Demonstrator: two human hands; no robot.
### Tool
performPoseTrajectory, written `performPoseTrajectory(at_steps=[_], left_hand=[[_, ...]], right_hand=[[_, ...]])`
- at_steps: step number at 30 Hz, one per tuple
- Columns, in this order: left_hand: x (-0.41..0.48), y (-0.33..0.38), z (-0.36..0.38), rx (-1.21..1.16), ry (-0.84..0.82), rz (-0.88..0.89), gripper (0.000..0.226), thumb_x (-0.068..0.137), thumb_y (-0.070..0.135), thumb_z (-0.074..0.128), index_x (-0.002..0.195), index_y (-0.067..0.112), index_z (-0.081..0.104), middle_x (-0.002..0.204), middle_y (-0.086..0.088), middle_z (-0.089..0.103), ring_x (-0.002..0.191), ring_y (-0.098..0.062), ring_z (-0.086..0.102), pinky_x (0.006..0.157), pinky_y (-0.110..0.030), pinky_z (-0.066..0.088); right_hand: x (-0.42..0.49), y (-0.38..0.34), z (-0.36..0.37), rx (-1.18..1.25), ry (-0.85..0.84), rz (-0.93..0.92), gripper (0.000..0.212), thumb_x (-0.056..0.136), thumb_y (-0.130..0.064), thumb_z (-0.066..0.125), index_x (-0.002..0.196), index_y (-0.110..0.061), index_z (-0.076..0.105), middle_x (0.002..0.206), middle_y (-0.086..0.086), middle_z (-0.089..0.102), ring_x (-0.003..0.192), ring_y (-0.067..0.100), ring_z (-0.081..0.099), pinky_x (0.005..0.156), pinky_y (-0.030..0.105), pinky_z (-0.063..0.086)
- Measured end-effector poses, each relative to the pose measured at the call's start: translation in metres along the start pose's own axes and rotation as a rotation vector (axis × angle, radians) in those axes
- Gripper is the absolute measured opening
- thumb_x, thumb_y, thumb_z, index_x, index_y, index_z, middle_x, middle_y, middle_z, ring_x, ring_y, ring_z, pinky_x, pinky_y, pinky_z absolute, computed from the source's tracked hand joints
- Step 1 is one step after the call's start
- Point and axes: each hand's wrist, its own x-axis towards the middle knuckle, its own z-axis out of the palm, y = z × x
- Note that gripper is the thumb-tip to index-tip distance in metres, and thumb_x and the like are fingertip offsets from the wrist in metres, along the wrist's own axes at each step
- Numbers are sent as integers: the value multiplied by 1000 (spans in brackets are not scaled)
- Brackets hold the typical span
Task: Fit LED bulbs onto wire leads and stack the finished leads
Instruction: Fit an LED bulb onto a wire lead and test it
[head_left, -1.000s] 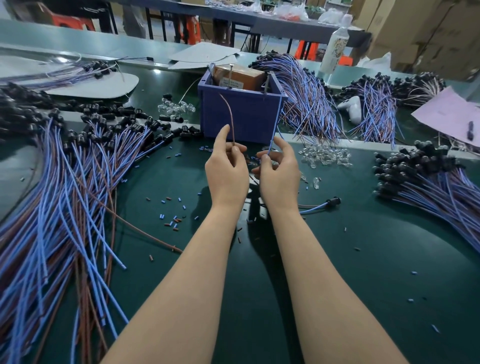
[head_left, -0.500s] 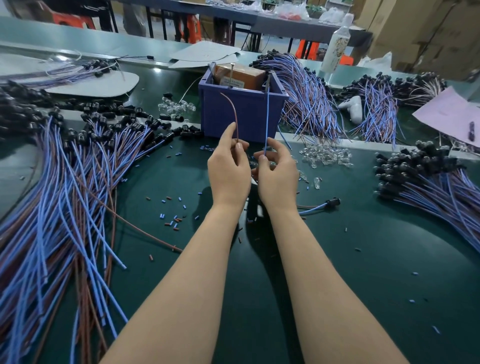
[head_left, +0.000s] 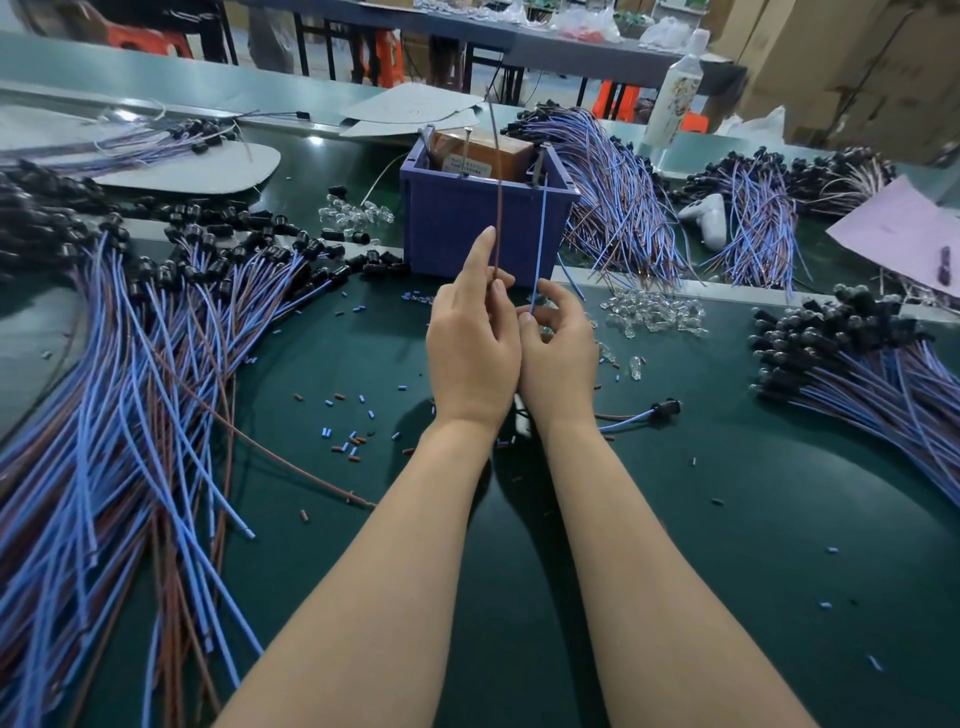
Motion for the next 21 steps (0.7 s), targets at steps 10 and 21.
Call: performPoseTrajectory(at_steps=[10,21], left_hand=[[7,-15,1,-80,-94,-248,43,96,4,44,138,12,46,93,1,64,86,-13,60,83,-17,45],[9,-20,3,-99,-133,-294,42,96,4,45,137,12,48,91,2,64,85,-11,61,84,-22,50]], right_hand=[[-1,-1,3,11,-8,9,35,93,-2,49,126,-10,52,97,3,64,79,27,66,81,42,54],[-3,-4,2,-41,-14,-1,35,93,-4,49,126,-12,54,96,0,64,89,23,64,86,41,51]])
